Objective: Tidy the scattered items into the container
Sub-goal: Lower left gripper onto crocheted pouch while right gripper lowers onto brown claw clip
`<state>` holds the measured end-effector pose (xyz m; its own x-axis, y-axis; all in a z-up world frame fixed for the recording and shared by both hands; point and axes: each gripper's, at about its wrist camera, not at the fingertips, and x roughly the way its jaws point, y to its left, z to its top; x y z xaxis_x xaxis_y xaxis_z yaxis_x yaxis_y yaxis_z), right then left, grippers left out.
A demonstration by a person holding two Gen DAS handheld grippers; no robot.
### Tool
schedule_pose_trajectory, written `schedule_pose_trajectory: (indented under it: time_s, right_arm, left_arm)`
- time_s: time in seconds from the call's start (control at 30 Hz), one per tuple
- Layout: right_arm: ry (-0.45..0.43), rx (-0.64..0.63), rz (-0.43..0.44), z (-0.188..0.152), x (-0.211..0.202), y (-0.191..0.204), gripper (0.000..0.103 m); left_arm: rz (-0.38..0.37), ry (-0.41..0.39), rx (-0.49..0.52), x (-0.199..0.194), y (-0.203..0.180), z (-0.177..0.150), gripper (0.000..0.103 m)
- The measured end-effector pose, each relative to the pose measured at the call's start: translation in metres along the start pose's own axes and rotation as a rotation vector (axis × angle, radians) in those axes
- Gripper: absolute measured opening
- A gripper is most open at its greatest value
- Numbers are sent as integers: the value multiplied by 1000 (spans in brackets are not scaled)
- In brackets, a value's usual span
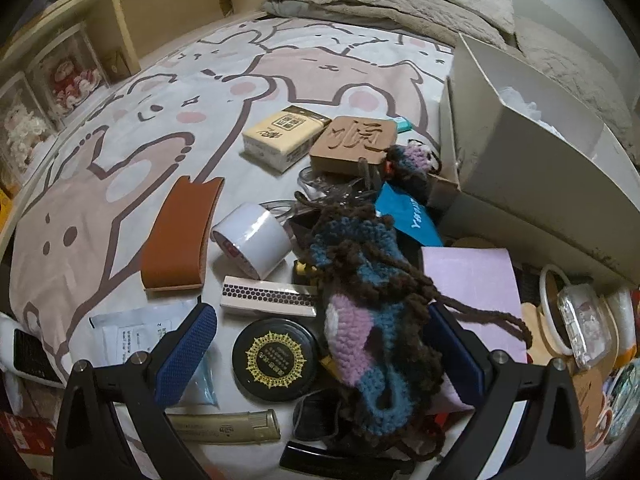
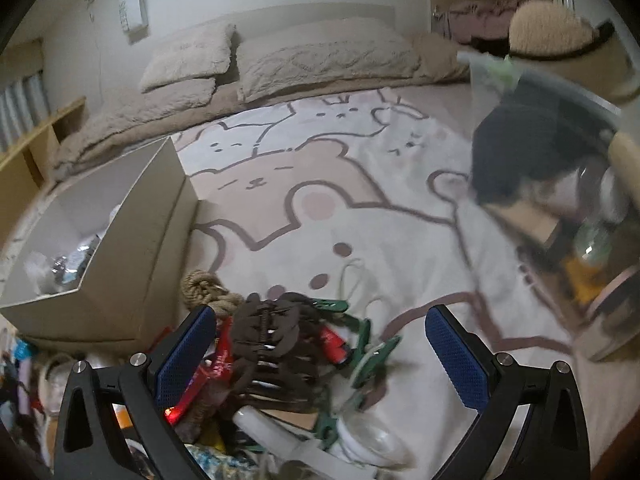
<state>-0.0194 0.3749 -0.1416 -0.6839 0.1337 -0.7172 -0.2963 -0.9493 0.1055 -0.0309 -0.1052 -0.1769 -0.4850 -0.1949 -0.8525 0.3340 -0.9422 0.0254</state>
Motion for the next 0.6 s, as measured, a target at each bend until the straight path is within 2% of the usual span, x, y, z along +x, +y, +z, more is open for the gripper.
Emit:
schedule_pose_trajectory:
  time_s: [0.2, 0.3, 0.4, 0.47, 0.53, 0.6]
  right_arm:
    - [-1, 14, 25, -5, 9, 8, 103]
    - [-19, -45, 15, -9, 10, 20, 102]
    - [-17, -92, 10, -12, 13, 27, 89]
    - [-3, -93, 16, -14, 15, 28, 73]
    - [10, -93, 7, -16, 19, 29, 59]
    - [17, -95, 11, -18, 21, 29, 57]
  left_arm:
    - [-49, 16, 0, 2, -2, -2, 74]
    - [-75, 14, 12, 1, -6, -1, 62]
    - [-77, 7, 21, -1, -8, -1, 53]
    - [-76, 4, 14, -1, -8, -1, 43]
    - [-79, 4, 7, 0, -6, 0, 43]
    - [-85, 4, -4, -1, -4, 0, 42]
